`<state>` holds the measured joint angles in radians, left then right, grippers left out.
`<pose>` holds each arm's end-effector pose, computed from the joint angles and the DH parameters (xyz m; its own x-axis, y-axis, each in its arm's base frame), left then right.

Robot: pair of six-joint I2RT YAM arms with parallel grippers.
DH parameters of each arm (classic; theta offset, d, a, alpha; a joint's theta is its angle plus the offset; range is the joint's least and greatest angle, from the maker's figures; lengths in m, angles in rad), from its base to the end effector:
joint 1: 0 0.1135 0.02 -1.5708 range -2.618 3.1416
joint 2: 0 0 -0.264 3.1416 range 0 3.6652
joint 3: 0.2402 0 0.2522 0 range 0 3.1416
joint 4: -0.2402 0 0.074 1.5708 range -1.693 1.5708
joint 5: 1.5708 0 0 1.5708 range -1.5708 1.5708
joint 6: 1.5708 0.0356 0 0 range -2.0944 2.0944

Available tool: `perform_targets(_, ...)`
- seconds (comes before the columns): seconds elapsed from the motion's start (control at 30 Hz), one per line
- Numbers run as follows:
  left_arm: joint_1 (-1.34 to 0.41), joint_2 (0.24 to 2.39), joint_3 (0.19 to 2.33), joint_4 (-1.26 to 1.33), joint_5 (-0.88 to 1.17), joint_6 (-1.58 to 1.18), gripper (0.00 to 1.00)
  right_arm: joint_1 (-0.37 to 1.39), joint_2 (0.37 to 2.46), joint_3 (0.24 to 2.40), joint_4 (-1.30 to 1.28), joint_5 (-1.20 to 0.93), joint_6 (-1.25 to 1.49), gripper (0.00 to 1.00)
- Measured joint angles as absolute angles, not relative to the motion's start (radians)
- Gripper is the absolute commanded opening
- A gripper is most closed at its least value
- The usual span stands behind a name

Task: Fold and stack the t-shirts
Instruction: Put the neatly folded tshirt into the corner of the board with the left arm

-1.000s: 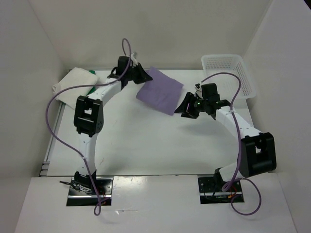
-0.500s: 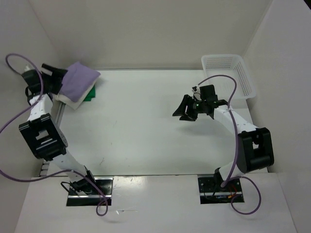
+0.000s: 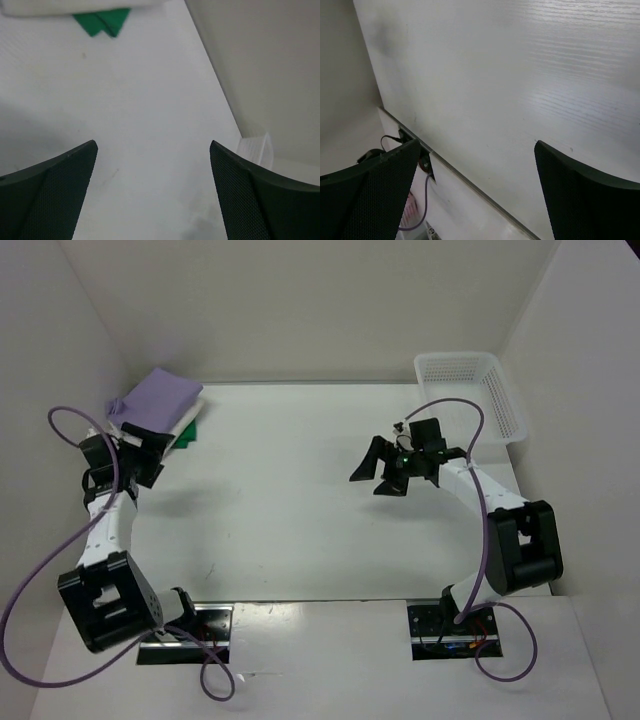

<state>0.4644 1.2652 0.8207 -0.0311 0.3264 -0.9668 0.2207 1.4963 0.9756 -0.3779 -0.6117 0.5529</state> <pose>0.2584 0.1167 0.2648 -0.0931 -0.9186 -0.3841 -0.4331 0.3847 -0.8151 0.2950 0.0871 0.2262 -0.9271 0.2326 -0.2940 -0.0485 0.7031 0.7094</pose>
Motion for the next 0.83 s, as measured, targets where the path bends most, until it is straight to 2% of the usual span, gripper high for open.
perform_targets(0.1,0.377,1.216,0.813,-0.035,0.345,-0.921,1.00,0.233,1.496,0.964,-0.379,-0.586,0.553,1.00)
perform_targets(0.33,-0.109,1.309,0.785,-0.104,0.415,-0.816,1.00,0.300,1.484,0.955,-0.368,-0.520,0.596,1.00)
perform_targets(0.4,-0.172,1.337,0.786,-0.120,0.434,-0.813,1.00,0.315,1.479,0.955,-0.358,-0.508,0.614,1.00)
perform_targets(0.83,-0.167,1.358,0.892,-0.187,0.397,-0.786,1.00,0.339,1.396,0.871,-0.332,-0.485,0.637,1.00)
